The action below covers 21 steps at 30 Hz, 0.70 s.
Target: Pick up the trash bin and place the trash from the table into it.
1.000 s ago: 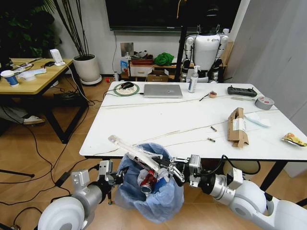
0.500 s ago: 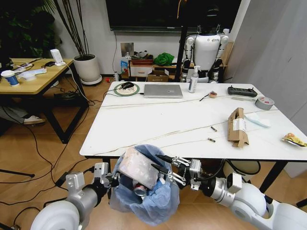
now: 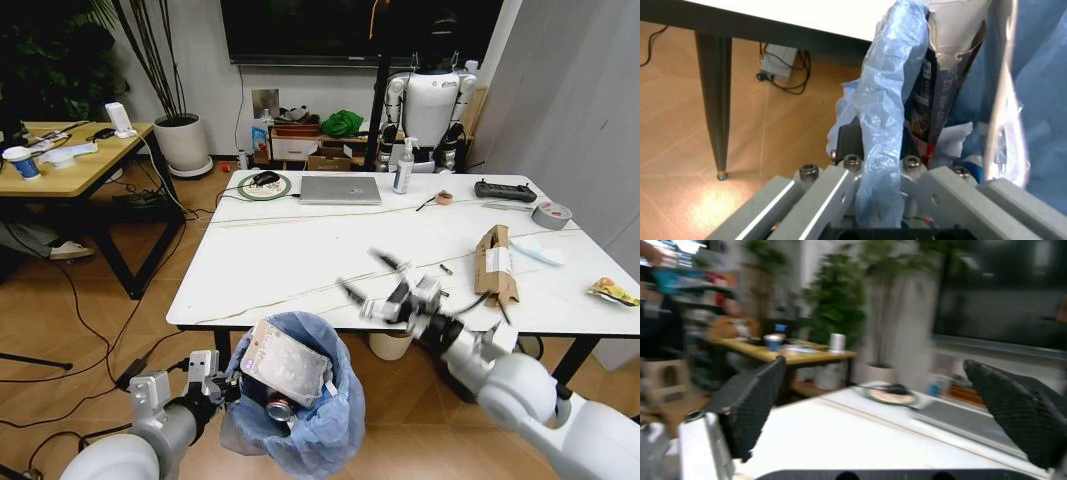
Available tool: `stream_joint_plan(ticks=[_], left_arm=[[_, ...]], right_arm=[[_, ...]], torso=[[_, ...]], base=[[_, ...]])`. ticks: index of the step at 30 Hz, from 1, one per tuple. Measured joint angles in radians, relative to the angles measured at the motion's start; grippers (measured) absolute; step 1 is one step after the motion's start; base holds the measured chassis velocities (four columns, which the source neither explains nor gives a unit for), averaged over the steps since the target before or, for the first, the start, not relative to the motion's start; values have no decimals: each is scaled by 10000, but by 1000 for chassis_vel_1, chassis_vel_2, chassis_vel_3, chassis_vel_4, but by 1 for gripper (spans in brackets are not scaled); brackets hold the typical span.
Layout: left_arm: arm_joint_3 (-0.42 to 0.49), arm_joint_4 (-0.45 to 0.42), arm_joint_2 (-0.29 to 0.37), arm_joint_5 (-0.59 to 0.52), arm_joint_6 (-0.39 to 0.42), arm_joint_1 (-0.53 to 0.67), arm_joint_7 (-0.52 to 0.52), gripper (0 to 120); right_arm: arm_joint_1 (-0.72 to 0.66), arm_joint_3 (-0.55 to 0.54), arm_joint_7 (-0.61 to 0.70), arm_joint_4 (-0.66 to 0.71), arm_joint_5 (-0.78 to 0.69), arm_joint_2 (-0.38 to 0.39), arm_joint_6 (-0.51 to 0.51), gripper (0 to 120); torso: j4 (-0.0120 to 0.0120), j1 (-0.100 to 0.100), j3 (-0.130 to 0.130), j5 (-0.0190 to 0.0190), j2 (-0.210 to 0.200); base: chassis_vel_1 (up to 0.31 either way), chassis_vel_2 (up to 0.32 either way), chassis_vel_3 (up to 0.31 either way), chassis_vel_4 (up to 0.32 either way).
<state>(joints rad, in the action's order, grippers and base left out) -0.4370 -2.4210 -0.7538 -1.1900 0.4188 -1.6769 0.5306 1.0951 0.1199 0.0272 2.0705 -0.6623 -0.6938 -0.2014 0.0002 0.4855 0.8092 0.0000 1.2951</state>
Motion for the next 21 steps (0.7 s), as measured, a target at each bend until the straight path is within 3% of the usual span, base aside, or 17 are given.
stream_joint_plan(ticks=[7,15,21], left_arm=[[-44,-45,-27,5,-16,16,-10,0],[-104,-102,-99,65,-28,-39,-39,0],[-94,-81,-107,86,-35,-32,-59,0]], right_arm=[[207,775,277,-1249,-70,-371,1290,100],[399,1101,-1368,-2324,-748,421,2611,100],[62,926,-1507,-2881,-779,601,3409,100]], torso=[[-2,0,1,3,0],[-3,0,0,-1,0],[-1,0,0,0,0]], base=[[0,0,0,0],[0,0,0,0],[0,0,0,0]])
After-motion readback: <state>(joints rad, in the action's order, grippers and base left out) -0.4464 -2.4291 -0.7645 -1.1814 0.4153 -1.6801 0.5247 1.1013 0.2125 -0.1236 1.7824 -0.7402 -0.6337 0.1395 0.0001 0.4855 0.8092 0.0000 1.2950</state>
